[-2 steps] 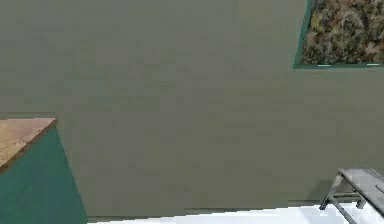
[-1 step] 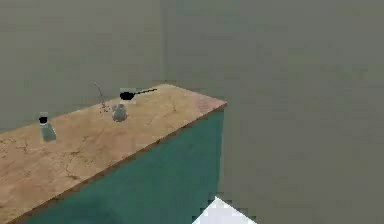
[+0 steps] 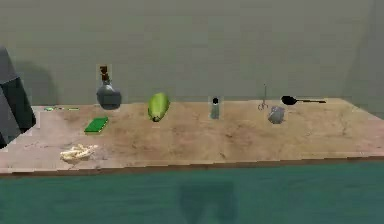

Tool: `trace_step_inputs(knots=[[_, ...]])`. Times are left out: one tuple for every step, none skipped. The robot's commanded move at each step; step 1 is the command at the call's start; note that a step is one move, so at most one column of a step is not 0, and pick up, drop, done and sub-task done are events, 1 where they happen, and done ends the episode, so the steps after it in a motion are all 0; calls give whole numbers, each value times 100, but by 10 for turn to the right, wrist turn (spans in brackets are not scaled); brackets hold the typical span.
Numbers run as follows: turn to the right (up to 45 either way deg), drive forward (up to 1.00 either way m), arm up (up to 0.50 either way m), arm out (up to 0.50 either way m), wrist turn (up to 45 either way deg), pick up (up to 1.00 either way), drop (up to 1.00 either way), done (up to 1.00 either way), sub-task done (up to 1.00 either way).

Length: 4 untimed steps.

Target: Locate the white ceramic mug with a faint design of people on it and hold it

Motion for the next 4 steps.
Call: trace_step_inputs(knots=[[-450, 0, 0, 0, 0, 0, 0, 0, 0], [-180, 0, 0, 0, 0, 0, 0, 0, 0], [-30, 0, 0, 0, 0, 0, 0, 0, 0], [450, 0, 0, 0, 0, 0, 0, 0, 0]])
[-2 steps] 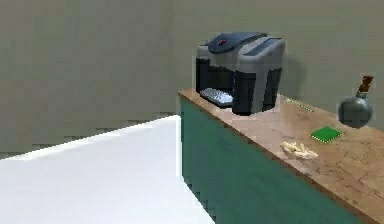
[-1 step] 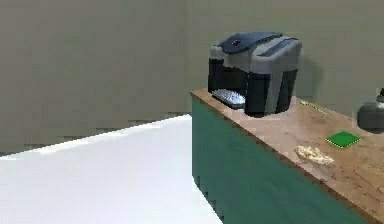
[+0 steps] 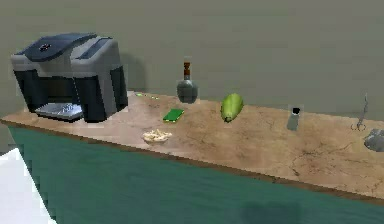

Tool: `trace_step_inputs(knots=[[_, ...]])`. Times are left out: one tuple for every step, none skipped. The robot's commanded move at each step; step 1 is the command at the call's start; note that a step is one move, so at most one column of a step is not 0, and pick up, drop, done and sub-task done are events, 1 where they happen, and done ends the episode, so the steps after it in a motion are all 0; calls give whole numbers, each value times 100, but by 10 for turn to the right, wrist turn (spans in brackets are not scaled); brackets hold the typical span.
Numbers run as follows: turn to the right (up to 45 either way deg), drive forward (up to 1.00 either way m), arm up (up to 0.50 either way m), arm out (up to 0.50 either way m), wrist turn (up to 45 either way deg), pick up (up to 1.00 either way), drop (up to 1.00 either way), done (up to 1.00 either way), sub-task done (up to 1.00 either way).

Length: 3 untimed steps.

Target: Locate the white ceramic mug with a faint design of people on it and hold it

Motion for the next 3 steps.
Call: trace_step_inputs(knots=[[150, 0, 0, 0, 0, 0, 0, 0, 0], [0, 35, 0, 0, 0, 0, 0, 0, 0], [-420, 0, 0, 0, 0, 0, 0, 0, 0]])
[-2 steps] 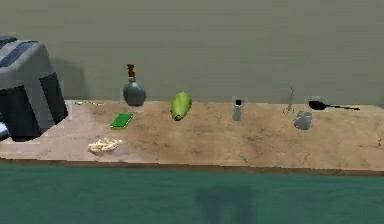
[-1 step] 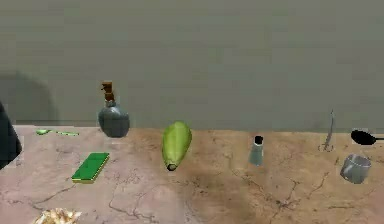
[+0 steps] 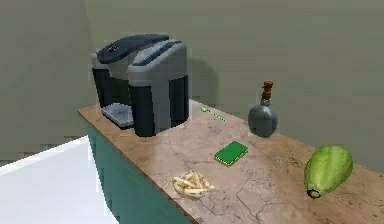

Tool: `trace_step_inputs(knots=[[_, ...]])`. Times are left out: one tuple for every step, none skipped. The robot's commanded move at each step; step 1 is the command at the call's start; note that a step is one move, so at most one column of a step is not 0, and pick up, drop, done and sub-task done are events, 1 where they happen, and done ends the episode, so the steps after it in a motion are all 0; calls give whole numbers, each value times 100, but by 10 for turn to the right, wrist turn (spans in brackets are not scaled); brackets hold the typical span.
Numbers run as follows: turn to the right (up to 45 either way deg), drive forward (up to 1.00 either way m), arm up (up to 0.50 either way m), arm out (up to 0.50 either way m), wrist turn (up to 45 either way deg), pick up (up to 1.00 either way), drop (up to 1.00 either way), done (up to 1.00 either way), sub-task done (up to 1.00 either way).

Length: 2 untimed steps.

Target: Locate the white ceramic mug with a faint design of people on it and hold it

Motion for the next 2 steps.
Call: trace_step_inputs(knots=[[0, 0, 50, 0, 0, 0, 0, 0, 0], [0, 0, 38, 0, 0, 0, 0, 0, 0]])
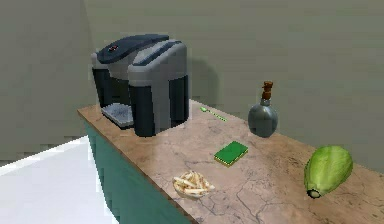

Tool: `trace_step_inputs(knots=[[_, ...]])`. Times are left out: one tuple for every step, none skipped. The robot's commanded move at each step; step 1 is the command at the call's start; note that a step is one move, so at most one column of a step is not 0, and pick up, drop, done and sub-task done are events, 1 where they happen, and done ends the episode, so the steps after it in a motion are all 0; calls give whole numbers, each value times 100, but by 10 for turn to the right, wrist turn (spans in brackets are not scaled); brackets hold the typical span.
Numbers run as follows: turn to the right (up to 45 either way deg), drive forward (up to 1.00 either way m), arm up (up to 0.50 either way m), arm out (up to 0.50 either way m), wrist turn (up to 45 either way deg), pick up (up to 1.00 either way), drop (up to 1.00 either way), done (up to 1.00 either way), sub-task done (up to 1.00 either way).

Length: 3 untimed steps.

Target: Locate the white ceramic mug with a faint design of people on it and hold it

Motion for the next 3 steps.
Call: trace_step_inputs(knots=[[0, 0, 0, 44, 0, 0, 0, 0, 0], [0, 0, 0, 0, 450, 0, 0, 0, 0], [0, 0, 0, 0, 450, 0, 0, 0, 0]])
